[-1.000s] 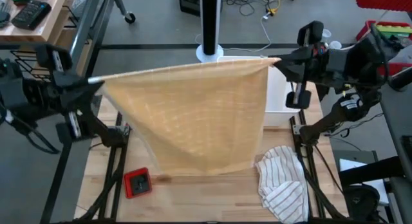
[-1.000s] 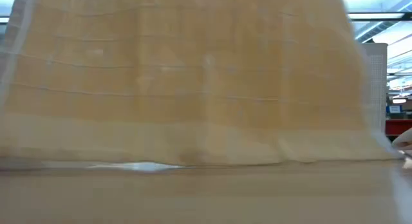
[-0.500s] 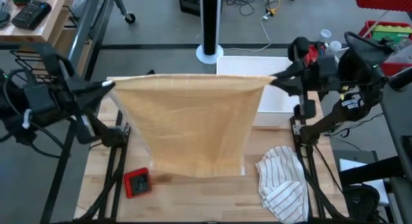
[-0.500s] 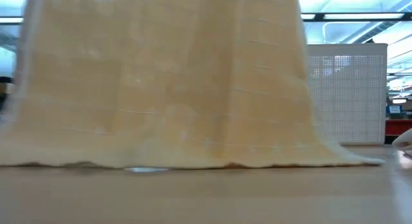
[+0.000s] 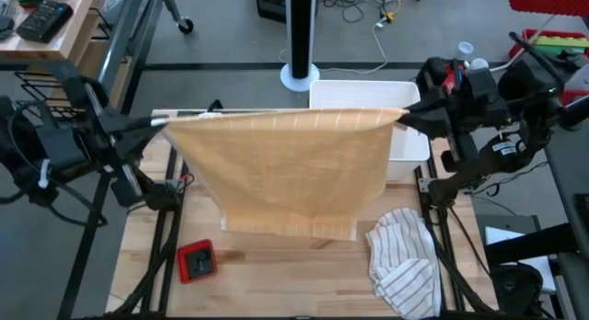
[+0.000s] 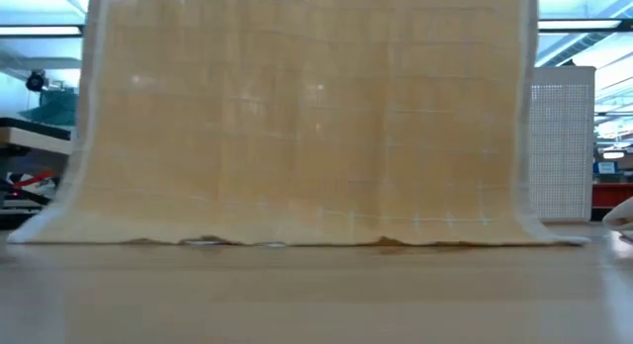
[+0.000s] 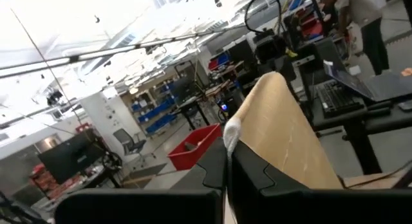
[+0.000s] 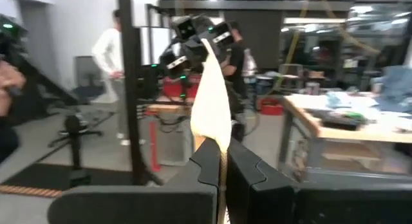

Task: Fold towel
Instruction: Fold the yellow kitchen towel

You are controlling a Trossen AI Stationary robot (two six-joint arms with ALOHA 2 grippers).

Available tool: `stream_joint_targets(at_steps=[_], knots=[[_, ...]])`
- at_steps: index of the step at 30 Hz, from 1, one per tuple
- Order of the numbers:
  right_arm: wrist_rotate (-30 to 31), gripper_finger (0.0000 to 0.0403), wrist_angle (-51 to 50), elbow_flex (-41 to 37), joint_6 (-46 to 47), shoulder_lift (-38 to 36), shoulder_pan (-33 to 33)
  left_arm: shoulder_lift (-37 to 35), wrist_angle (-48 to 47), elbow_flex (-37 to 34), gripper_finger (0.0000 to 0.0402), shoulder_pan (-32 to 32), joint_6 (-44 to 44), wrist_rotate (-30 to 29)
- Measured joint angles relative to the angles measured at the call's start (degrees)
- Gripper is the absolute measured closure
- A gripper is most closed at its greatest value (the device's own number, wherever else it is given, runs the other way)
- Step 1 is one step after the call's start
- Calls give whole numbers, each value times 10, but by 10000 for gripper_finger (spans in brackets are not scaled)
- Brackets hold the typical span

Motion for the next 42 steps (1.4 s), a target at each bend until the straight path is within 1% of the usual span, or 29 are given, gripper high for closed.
stream_joint_targets(at_steps=[4, 6, 10, 13, 17, 19, 23, 28, 38, 40, 42], knots=[[50, 403, 29, 0, -63, 2, -7, -18, 1, 0, 402, 30, 12, 3], [73, 403, 54, 0, -94, 5, -9, -26, 2, 0, 402, 50, 26, 15], [77, 403, 96, 0, -119, 12, -13, -46, 12, 0, 402, 82, 36, 80], [90, 403, 122, -1, -134, 17, -19, -59, 32, 0, 402, 92, 39, 134], [87, 403, 122, -1, -126, 18, -19, -68, 35, 0, 401, 92, 16, 169], [81, 403, 118, -1, -117, 17, -18, -68, 26, 0, 401, 92, 5, 173], [42, 403, 113, -1, -76, 12, -17, -63, 1, 0, 401, 92, -20, 166], [40, 403, 104, 0, -63, 5, -17, -47, -7, 0, 401, 92, -26, 143], [37, 403, 93, 1, -37, -2, -17, -34, -7, 0, 401, 92, -37, 139], [18, 403, 83, 1, -12, -3, -17, -34, -8, 0, 401, 91, -57, 137], [-16, 403, 61, 1, 24, -3, -17, -33, -14, 0, 401, 89, -77, 126]])
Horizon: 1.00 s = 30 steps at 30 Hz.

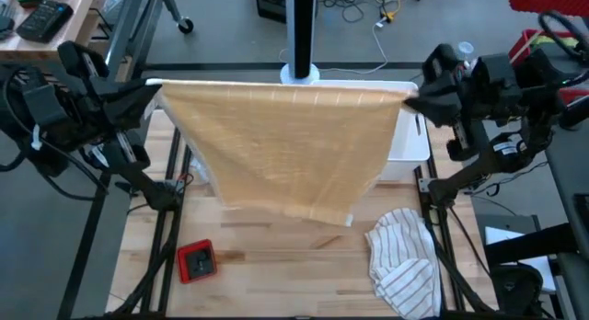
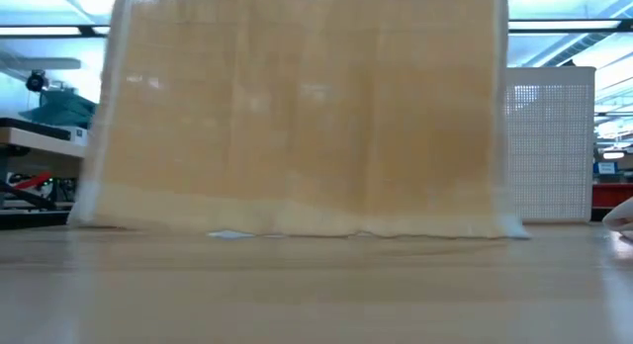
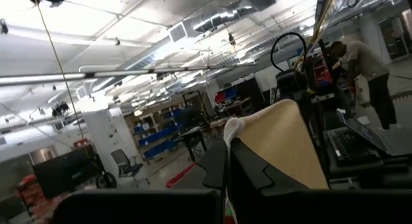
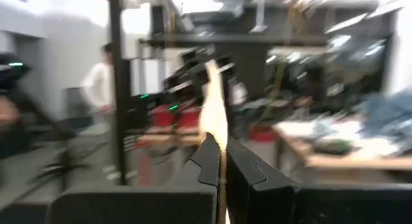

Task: Fold towel
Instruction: Fold the yellow kitchen towel

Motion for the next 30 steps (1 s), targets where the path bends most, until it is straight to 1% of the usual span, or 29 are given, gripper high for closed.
stream_joint_targets(at_steps=[3, 5, 9, 11, 16, 19, 24, 27, 30], knots=[[-44, 403, -36, 0, 44, 0, 3, 3, -15, -2, 401, -7, -27, -32], [-58, 403, -61, 0, 63, 0, 12, 8, -41, -3, 401, -16, -59, -49], [-63, 403, -100, 0, 76, 4, 28, 21, -106, -3, 401, -39, -145, -54], [-62, 403, -113, -1, 87, 7, 40, 31, -122, -3, 401, -50, -180, -54], [-79, 403, -111, -2, 108, 29, 88, 64, -124, -4, 401, -83, -211, -84], [-79, 403, -111, -2, 124, 49, 120, 83, -117, -4, 401, -105, -230, -102], [-76, 403, -110, -3, 137, 82, 166, 119, -103, -4, 401, -139, -267, -103], [-47, 403, -105, -3, 139, 97, 196, 140, -99, -4, 402, -155, -289, -107], [-17, 403, -96, -3, 142, 105, 229, 164, -90, -4, 402, -166, -299, -136]])
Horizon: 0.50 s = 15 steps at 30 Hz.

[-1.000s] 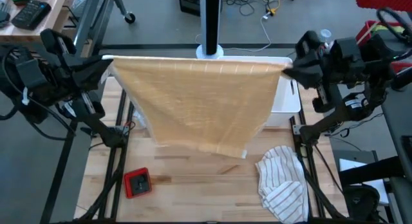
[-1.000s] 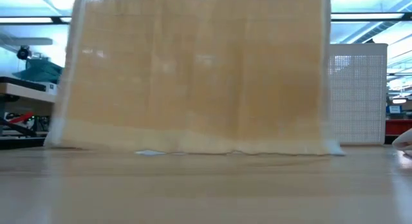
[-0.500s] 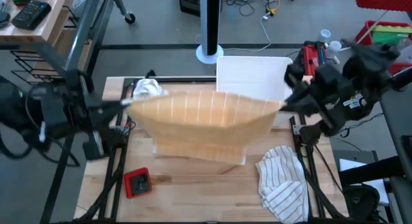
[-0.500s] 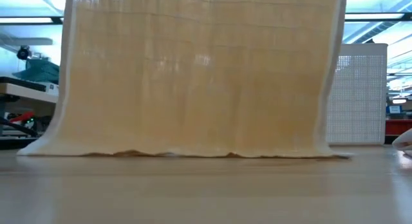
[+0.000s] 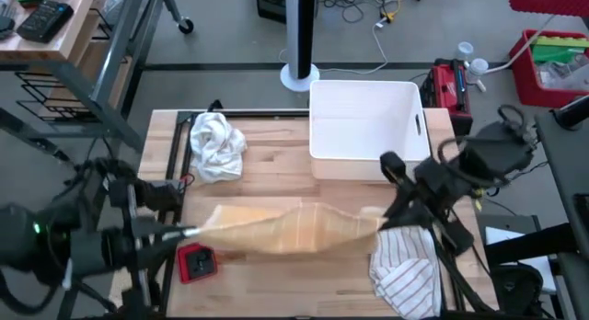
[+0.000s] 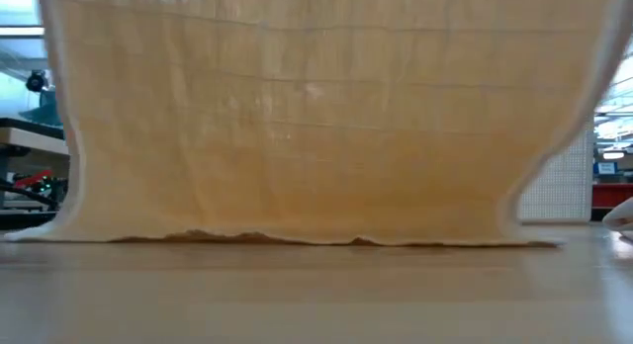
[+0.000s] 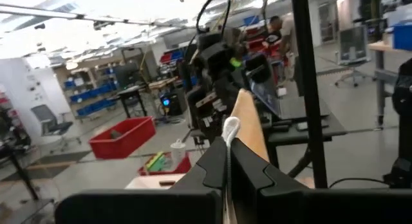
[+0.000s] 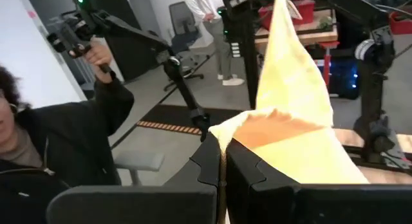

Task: Fold towel
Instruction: Fold the yellow kitchen towel

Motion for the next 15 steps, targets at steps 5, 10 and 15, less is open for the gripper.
stream_joint_targets(at_steps=[5, 10, 15], knots=[[49, 403, -2, 0, 18, 2, 47, 43, 54, 0, 402, -9, -1, -15], [116, 403, -22, 0, 31, 7, 100, 81, 116, 0, 402, -17, 0, -41], [142, 403, -32, 0, 53, 30, 143, 105, 127, 0, 402, -25, -19, -94]])
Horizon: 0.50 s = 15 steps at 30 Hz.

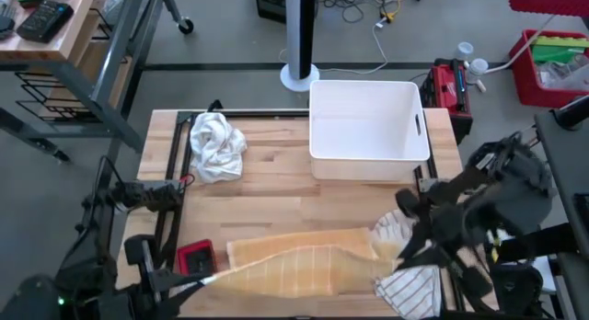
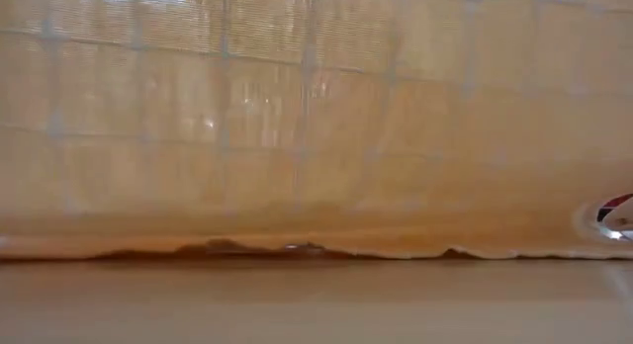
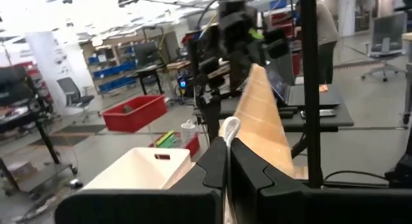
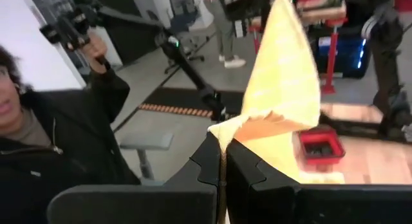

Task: Fold towel
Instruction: Fold the yellow kitchen towel

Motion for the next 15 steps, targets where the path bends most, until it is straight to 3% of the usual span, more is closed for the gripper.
stream_joint_targets(at_steps=[6, 15], knots=[[30, 403, -4, -1, 19, 30, 36, 12, 28, 0, 402, -6, -6, 1], [99, 403, 15, 2, -1, 7, 71, -2, 110, 0, 402, -7, 78, 11]])
